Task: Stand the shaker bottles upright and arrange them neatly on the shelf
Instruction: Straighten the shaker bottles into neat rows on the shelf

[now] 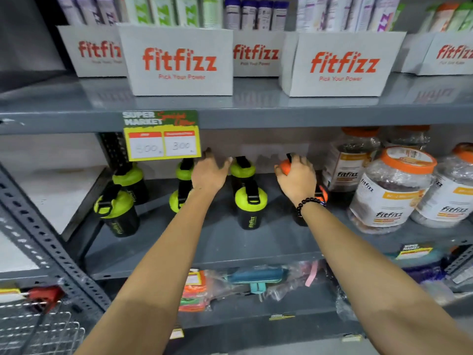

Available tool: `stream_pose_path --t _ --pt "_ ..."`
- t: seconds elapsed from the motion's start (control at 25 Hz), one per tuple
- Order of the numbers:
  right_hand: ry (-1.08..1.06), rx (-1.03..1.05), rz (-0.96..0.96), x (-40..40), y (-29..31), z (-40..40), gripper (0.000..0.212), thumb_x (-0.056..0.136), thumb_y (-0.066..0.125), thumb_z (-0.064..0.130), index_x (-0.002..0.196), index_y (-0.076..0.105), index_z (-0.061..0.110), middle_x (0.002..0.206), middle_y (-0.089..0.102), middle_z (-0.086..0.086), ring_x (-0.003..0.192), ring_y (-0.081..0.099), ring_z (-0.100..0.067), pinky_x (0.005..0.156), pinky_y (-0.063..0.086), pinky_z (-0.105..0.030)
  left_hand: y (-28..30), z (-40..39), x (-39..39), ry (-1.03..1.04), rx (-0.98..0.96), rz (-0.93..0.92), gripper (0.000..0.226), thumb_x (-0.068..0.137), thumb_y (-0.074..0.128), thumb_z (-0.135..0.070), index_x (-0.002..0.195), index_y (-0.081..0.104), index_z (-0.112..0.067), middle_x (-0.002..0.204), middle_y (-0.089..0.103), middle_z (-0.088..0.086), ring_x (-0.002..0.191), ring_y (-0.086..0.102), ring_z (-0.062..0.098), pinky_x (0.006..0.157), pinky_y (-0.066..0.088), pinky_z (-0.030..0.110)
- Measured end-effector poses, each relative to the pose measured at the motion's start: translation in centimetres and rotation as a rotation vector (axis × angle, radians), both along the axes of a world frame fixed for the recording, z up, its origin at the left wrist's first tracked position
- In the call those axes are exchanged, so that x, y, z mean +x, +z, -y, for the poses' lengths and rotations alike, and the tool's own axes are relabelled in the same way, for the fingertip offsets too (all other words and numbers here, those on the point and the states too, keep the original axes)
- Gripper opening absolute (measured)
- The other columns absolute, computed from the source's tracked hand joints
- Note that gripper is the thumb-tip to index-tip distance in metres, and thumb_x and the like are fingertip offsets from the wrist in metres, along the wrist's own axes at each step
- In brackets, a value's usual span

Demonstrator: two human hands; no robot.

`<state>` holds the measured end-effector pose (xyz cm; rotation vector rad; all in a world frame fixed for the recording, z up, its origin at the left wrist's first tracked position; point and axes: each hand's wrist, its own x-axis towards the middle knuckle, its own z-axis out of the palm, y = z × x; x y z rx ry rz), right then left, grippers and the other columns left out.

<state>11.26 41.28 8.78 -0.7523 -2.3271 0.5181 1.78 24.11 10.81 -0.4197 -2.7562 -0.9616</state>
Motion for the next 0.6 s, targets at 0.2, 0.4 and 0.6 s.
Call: stream_pose_path --t 0.2,0.4,0.6 --pt "0.062 -0.013 0.002 -3.0 -0.2 10.1 0.05 0.089 0.057 0.03 0.128 0.05 -0.001 0.125 0.058 -0.024 0.119 0.05 -0.039 0.1 0.041 -0.044 -0.7 10.5 -3.7 -0.006 -0.103 -0.052 0.053 0.094 0.048 -0.045 0.121 0.055 0.001 0.123 0.061 0.026 0.118 0.054 0.042 0.096 0.046 0.046" --pt "0.128 -0.106 0.11 -5.5 -0.9 17.4 0.053 0.09 0.056 0.035 0.132 0.046 0.005 0.126 0.057 -0.021 0.12 0.05 -0.037 0.091 0.047 -0.043 -2.6 18.9 -7.5 0.072 -0.266 0.01 0.069 0.093 0.05 -0.044 0.144 0.03 -0.002 0.151 0.033 0.022 0.142 0.025 0.041 0.118 0.021 0.051" --pt "0.207 -0.356 0.243 -7.6 -1.7 19.2 0.069 0.088 0.058 0.043 0.143 0.033 0.009 0.143 0.046 -0.018 0.131 0.043 -0.034 0.103 0.041 -0.041 -3.3 22.1 -9.1 0.191 -0.153 0.334 0.077 0.091 0.053 -0.048 0.149 0.022 -0.009 0.159 0.016 0.017 0.146 0.011 0.04 0.12 0.013 0.054"
